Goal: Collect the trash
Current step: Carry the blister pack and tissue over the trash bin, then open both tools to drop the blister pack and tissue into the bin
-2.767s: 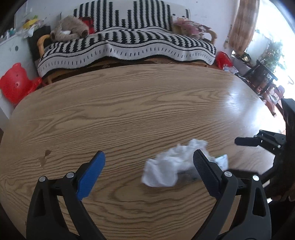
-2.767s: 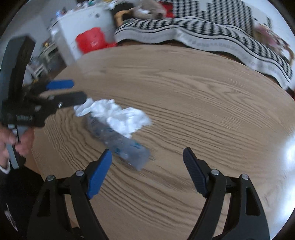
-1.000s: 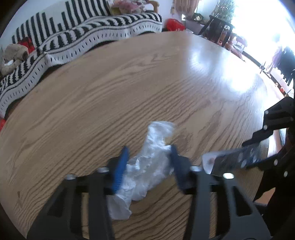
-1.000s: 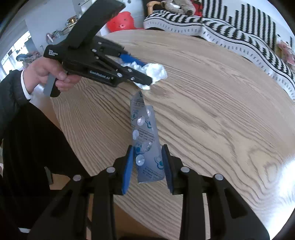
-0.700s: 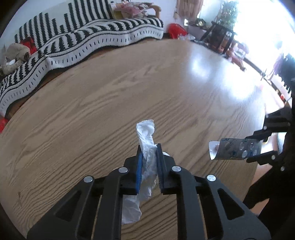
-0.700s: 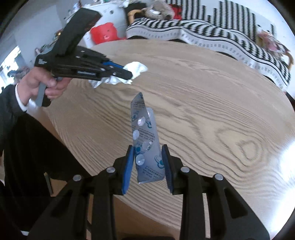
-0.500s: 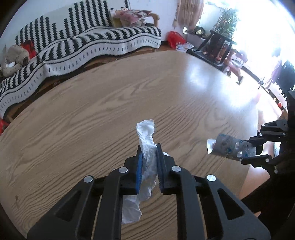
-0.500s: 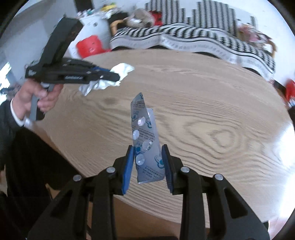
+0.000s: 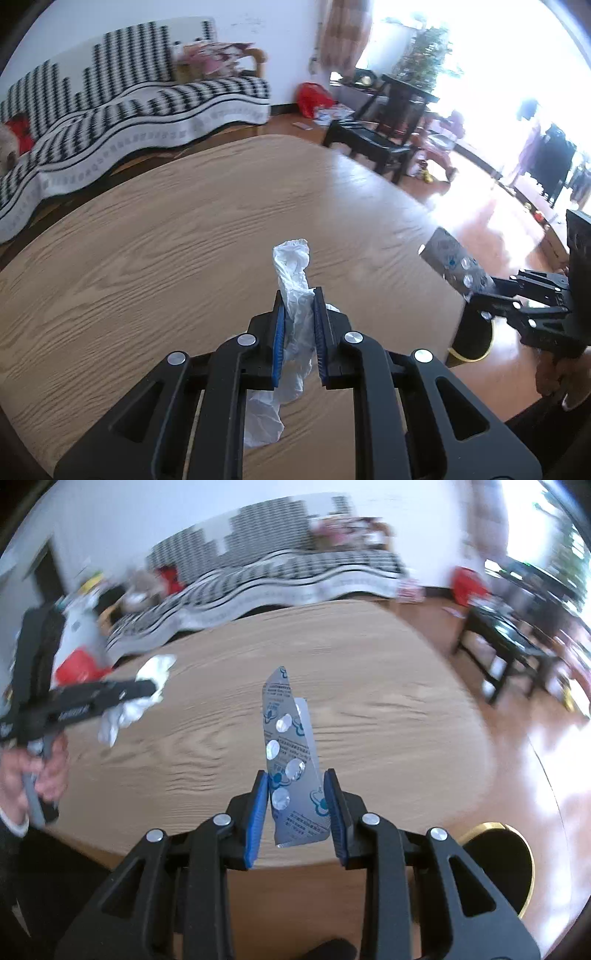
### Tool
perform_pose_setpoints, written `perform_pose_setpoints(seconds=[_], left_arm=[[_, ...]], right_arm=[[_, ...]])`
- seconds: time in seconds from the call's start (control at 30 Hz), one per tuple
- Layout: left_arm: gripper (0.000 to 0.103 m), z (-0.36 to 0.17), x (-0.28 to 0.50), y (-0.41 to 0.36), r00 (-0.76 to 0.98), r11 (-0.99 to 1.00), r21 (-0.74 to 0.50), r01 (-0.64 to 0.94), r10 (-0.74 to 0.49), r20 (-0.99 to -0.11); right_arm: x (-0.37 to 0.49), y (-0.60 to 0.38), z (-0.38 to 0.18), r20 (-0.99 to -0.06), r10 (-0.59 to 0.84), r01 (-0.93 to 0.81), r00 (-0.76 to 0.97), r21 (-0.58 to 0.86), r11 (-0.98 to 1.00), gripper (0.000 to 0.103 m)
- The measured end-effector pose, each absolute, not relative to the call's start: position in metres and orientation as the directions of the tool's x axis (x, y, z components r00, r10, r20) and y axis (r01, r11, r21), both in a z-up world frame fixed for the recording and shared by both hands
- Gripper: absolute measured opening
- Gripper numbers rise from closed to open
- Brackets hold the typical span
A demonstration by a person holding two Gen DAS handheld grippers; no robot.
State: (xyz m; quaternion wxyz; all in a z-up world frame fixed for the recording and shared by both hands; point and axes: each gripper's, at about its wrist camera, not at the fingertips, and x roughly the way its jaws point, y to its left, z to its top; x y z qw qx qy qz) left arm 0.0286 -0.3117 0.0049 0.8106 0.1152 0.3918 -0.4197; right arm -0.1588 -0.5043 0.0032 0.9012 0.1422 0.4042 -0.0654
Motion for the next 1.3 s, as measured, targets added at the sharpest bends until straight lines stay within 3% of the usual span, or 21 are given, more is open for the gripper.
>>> perform_pose_setpoints(seconds=[0.57,0.93,1.3], left_arm=[[0.014,-0.026,-0.117,-0.516,0.026,0.302,-0.266,0.915,-0.703,-0.711],[0.014,-0.092,-0.171,-0.6,-0.113,0.211,-0.304,0.929,-0.621,-0.775],[0.014,-0.113,-0.171,-0.624,-0.14,0.217,-0.325,0.92,-0.593,-0.793]], right_arm=[[-0.345,-0.681,-0.036,-0.79,-0.277,0.712,0.548,0.266,0.65,0.031],[-0.393,-0.711,-0.072,-0.839,-0.266,0.795,0.474,0.278,0.538,0.031],[-0.382,-0.721,-0.08,-0.856,-0.235,0.797,0.46,0.281,0.535,0.031]])
